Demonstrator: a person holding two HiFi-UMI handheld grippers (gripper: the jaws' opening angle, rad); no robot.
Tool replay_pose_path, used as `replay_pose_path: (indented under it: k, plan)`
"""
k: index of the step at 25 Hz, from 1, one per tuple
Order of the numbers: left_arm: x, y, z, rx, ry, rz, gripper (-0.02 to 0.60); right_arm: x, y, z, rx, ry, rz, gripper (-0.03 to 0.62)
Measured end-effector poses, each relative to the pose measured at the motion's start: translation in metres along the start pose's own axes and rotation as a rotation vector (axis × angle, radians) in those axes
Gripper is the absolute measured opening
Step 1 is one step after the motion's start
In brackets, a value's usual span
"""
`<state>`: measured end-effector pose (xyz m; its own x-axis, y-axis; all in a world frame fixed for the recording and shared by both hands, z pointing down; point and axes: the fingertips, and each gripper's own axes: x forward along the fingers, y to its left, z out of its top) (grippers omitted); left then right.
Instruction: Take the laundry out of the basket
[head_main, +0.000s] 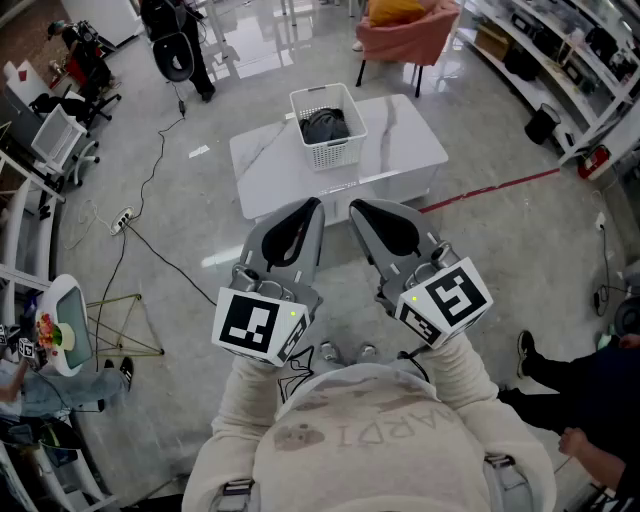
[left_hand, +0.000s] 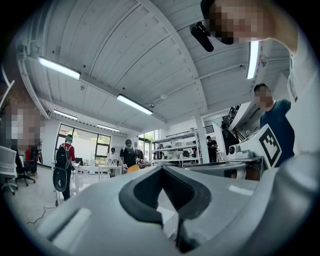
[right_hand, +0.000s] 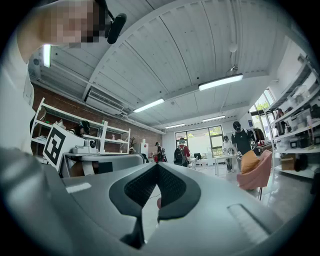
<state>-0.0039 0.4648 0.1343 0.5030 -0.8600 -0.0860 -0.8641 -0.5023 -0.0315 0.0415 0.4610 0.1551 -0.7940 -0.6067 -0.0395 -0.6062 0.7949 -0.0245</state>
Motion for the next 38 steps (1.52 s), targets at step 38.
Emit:
replay_pose_path:
  k: [38]
  plan:
    - [0.093, 0.110, -0.039, -0.010, 0.022, -0.034, 0.000, 0.116, -0.090, -0.024, -0.051, -0.004, -0.016, 0.028]
